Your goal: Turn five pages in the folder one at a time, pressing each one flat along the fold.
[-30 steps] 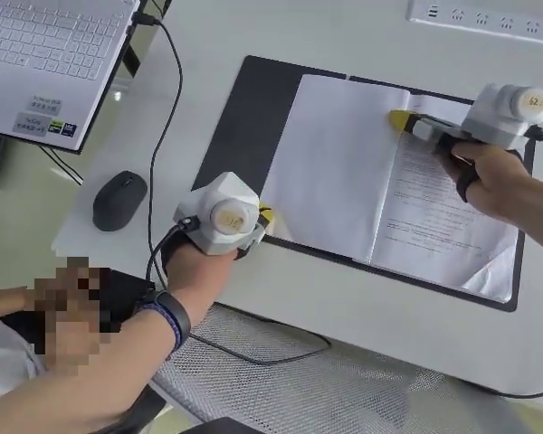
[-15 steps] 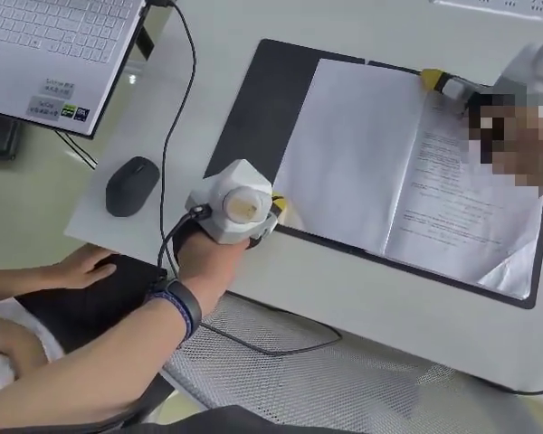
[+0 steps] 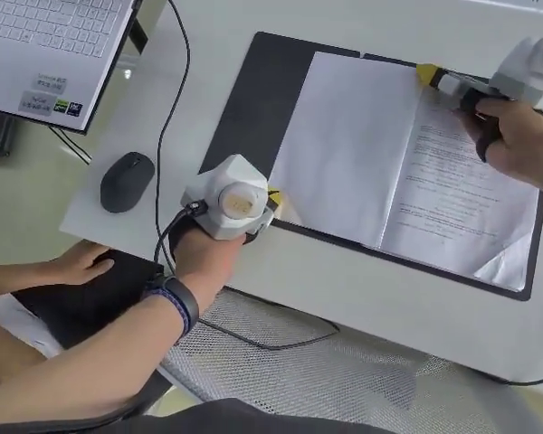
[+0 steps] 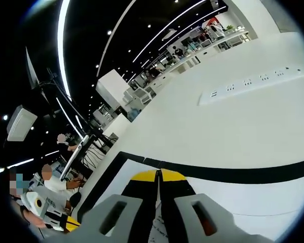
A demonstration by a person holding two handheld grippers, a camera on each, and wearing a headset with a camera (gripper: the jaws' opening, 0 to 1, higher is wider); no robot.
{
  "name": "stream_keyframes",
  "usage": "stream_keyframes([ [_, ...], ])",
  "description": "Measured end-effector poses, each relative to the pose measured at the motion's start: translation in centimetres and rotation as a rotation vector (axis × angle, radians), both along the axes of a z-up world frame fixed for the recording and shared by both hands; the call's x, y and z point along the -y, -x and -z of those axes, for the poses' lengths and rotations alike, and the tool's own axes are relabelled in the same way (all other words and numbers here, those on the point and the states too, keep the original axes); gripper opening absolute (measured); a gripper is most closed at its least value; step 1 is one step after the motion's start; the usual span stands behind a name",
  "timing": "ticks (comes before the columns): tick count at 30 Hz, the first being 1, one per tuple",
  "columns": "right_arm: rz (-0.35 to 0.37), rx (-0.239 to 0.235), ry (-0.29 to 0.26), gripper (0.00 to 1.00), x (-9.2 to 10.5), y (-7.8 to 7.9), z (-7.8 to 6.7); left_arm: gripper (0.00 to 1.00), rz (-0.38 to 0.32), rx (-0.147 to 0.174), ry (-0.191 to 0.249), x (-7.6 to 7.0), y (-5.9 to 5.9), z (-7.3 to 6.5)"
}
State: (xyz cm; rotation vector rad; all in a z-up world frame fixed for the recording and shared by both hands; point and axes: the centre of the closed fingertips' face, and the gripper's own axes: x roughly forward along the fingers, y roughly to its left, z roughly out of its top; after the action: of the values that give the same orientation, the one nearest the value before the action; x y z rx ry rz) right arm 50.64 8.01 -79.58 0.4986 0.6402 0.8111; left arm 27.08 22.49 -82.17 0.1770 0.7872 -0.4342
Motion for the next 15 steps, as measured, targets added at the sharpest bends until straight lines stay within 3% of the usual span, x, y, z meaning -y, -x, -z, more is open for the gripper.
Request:
stream_keyframes([
  [3, -0.061, 0.027, 0.036, 0.00, -0.4, 1.0, 0.2, 0.00, 0.003, -0.002, -0.003, 0.0, 0.0, 0.0],
  [15, -0.086, 0.020, 0.014, 0.00, -0.4, 4.4, 0.4, 0.00, 0.010, 0.002, -0.007, 0.0, 0.1, -0.1],
])
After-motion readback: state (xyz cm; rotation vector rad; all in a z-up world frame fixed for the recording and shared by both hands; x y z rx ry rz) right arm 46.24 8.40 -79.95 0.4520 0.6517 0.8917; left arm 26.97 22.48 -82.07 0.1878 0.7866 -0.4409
